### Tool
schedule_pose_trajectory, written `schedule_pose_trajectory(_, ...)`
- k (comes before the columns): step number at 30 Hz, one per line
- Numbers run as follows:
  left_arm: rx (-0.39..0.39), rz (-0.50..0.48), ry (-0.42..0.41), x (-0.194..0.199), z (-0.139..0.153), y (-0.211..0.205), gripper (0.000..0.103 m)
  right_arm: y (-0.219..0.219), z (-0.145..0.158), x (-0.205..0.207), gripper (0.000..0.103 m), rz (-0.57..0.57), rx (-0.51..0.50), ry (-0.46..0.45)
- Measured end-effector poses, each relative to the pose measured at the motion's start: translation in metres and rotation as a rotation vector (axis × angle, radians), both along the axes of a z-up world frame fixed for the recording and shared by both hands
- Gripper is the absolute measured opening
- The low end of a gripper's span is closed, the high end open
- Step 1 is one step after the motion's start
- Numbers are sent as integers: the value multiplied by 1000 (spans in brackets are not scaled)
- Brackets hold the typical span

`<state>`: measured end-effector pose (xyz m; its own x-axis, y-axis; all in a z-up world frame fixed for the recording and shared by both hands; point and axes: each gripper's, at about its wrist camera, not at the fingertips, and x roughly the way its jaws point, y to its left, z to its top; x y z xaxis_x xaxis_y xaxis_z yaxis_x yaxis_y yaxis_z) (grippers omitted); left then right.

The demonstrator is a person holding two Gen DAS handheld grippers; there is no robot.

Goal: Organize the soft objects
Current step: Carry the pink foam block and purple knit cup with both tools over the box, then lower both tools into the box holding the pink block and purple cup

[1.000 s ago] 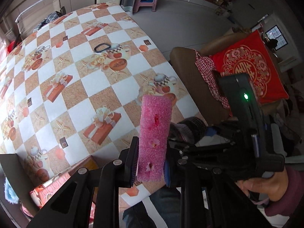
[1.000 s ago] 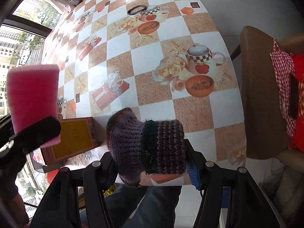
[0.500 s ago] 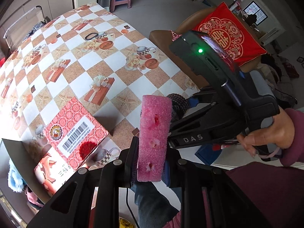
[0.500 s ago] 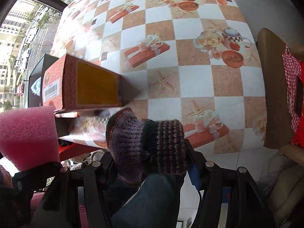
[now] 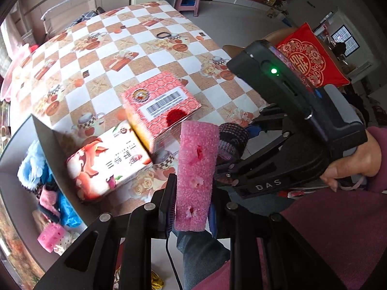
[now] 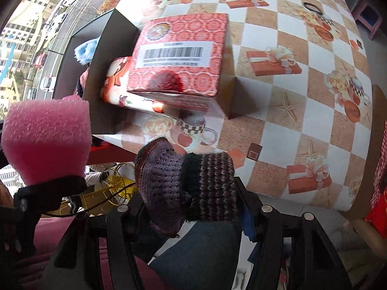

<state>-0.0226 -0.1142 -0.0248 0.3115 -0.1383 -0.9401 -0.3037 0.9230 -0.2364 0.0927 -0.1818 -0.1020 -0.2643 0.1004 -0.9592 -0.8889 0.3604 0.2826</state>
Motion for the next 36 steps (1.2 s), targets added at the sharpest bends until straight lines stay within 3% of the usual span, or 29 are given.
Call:
schedule_pose_trajectory(9, 11, 199, 20, -60, -3, 32, 24, 42, 12, -54, 61, 205, 18, -11)
schedule_pose_trajectory(17, 22, 475, 12, -112, -4, 71, 24, 82, 31, -89, 61, 329, 56, -43)
schedule_pose_trajectory(26, 98, 750, 19, -164, -8, 123, 24, 136, 56, -130, 61, 430, 131, -58)
schedule_pose_trajectory(31, 139, 845, 33, -179, -11, 144, 24, 165, 65, -147, 61, 471, 166, -83)
schedule_pose_trajectory(36, 174, 914, 67, -186, -19, 163, 24, 197, 68, -151, 61, 444, 183, -66)
